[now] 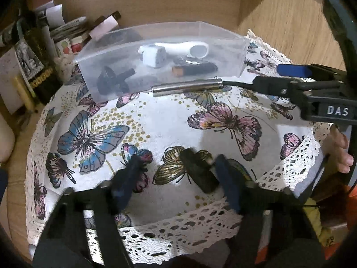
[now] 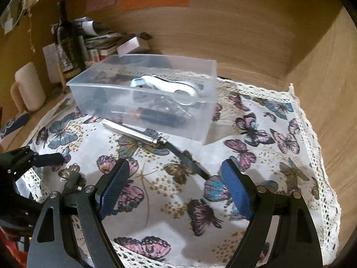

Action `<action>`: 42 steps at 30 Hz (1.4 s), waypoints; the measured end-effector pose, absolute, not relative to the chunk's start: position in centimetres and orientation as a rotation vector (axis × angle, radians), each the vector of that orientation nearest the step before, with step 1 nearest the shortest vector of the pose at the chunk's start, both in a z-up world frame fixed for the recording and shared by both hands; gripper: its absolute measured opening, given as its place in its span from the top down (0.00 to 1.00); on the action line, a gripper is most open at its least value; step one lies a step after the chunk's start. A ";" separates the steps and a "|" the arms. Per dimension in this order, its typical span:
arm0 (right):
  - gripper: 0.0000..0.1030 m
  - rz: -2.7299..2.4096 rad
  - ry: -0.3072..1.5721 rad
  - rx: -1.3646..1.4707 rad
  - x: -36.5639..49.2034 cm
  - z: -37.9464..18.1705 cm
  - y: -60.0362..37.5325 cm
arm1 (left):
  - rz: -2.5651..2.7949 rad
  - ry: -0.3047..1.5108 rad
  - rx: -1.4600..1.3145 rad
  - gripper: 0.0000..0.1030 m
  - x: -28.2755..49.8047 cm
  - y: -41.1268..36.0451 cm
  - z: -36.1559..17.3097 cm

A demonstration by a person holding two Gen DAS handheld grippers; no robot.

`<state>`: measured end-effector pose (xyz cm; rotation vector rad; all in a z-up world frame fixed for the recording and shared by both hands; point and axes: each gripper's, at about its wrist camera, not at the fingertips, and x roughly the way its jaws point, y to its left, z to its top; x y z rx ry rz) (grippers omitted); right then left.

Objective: Organize rigid objects
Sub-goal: 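Grasp a black piece with the left tool while the right tool grasps the silver pen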

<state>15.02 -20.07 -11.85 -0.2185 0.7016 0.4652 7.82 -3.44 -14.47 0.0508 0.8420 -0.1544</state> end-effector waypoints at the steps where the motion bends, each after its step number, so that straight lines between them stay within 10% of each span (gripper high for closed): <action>1: 0.20 0.475 0.704 -0.226 15.2 -11.8 -19.7 | -0.159 0.839 0.049 0.60 7.8 -3.3 -14.4; 8: 0.24 0.547 0.737 -0.318 17.6 -12.0 -16.2 | -0.153 0.841 -0.002 0.68 8.5 -1.0 -13.8; 36: 0.99 0.674 0.760 -0.416 13.7 -13.4 -13.8 | -0.078 0.728 -0.083 0.68 9.9 3.5 -9.9; 42: 0.97 0.660 0.764 -0.456 13.1 -13.9 -13.7 | -0.085 0.714 -0.082 0.68 9.7 3.1 -9.7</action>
